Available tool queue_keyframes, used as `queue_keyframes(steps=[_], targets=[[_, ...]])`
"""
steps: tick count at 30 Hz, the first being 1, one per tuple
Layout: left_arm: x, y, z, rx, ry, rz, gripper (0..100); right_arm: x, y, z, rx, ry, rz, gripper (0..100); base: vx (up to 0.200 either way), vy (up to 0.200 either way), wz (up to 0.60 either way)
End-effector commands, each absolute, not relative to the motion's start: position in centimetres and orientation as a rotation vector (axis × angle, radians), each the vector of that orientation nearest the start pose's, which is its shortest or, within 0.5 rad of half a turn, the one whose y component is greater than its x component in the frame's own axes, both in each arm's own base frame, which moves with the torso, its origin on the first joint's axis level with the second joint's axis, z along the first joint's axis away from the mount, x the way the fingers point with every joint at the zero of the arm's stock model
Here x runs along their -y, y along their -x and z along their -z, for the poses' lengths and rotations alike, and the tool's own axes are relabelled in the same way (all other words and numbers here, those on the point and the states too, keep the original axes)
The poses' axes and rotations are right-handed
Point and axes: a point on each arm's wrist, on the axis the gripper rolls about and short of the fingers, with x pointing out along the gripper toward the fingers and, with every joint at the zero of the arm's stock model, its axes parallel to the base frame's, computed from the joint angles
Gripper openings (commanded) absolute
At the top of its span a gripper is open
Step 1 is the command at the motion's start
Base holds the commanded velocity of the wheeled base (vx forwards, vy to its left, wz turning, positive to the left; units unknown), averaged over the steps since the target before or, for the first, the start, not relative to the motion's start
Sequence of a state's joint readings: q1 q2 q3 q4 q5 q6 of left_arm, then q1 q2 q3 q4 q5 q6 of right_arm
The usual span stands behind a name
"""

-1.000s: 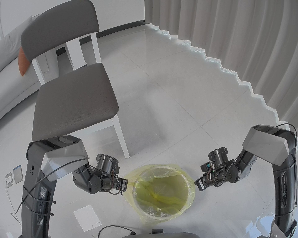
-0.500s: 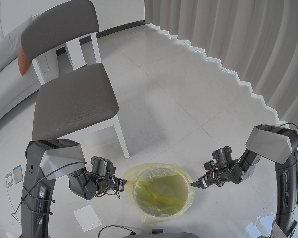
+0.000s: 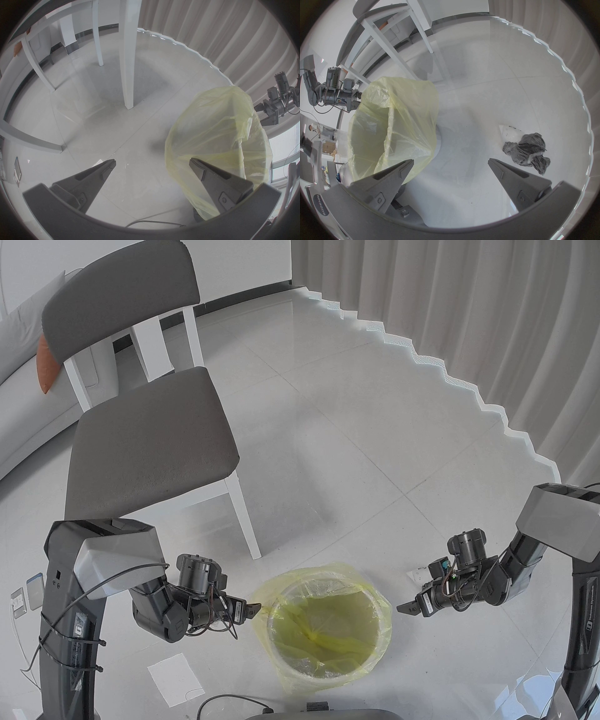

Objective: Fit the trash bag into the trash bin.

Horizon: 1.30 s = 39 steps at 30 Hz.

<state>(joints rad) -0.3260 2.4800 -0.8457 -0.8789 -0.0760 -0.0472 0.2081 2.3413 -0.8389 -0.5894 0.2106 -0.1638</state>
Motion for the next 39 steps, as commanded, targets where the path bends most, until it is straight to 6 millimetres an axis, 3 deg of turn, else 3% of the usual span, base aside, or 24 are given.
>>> queue_keyframes(steps=[1,9,12,20,26,27,31,39], targets=[[12.0,-36.1,5.4,-0.722,-0.044,0.353,100,-6.7,-34.9,1.5,-0.837,0.136,-0.434,100,0.0,0.0,0.0],[12.6,-37.6,5.7,-0.683,-0.056,0.319,100,-4.5,-34.9,0.7,-0.815,0.112,-0.377,100,0.0,0.0,0.0],[13.4,-38.7,7.0,-0.666,-0.086,0.27,100,-3.8,-35.0,0.6,-0.803,0.102,-0.356,100,0.0,0.0,0.0],[15.2,-38.1,7.1,-0.691,-0.174,0.354,100,-2.6,-36.4,0.3,-0.76,0.092,-0.32,100,0.0,0.0,0.0],[14.4,-37.9,5.3,-0.643,-0.126,0.327,100,-1.0,-38.3,2.2,-0.777,0.101,-0.285,100,0.0,0.0,0.0],[13.0,-37.5,4.2,-0.62,-0.098,0.297,100,-0.5,-38.9,2.6,-0.777,0.11,-0.278,100,0.0,0.0,0.0],[11.4,-36.7,2.8,-0.594,-0.081,0.269,100,0.7,-41.0,4.4,-0.817,0.142,-0.208,100,0.0,0.0,0.0],[10.8,-35.4,2.2,-0.552,-0.065,0.274,100,1.6,-44.8,5.9,-0.859,0.191,-0.168,100,0.0,0.0,0.0]])
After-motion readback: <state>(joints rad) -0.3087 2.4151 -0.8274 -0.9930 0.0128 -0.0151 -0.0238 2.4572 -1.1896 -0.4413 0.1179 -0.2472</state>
